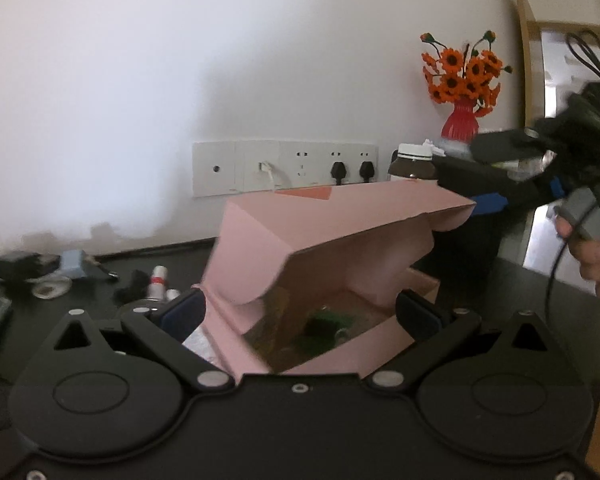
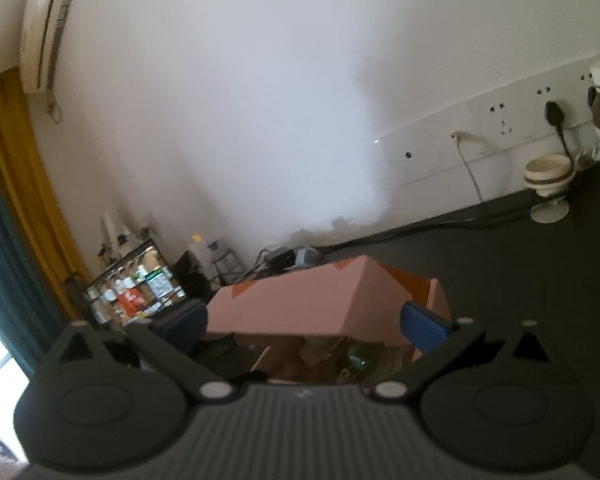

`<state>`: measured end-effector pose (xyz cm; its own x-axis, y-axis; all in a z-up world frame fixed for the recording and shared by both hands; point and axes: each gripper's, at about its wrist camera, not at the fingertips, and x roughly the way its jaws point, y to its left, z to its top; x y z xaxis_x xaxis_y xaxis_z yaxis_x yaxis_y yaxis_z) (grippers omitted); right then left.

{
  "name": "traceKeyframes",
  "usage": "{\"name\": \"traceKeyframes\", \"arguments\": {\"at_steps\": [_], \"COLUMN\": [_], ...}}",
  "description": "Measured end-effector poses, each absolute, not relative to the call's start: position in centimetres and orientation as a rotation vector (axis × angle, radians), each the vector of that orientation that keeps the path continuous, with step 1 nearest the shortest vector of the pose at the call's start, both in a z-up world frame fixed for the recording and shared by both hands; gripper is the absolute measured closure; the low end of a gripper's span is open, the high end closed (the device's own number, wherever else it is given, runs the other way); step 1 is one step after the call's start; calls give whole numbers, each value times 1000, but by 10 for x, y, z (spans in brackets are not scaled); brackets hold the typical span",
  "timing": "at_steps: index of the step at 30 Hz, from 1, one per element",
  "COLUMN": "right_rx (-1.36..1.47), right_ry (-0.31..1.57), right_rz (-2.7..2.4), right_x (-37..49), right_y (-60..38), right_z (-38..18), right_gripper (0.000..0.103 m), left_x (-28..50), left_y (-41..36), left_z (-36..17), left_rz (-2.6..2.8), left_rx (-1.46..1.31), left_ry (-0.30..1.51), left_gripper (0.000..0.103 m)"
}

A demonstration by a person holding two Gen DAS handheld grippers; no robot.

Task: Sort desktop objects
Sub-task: 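Press the lid down onto the box with the right tool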

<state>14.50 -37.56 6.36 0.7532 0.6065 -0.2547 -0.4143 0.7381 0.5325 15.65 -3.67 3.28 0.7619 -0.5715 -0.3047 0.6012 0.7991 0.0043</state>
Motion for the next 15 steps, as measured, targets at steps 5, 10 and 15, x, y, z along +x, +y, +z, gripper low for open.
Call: {"name": "traceKeyframes", "arguments": {"at_steps": [5,10,15], "right_rx": [476,456,527], "right_ry": [414,450,483], "right_rz": [479,391,373], "right_x": [156,170,173], "right_y": [-361,-344,-347], "right_z": [59,48,28], "right_gripper": [1,1,1], "left_x": [147,158,163], "left_y": [-9,23,29], "left_z": [28,23,24], "left_rz": [-609,-619,-644], "left_rx": [82,-94,-131], "left_ry": [259,270,296], "left_gripper": [0,0,0]}}
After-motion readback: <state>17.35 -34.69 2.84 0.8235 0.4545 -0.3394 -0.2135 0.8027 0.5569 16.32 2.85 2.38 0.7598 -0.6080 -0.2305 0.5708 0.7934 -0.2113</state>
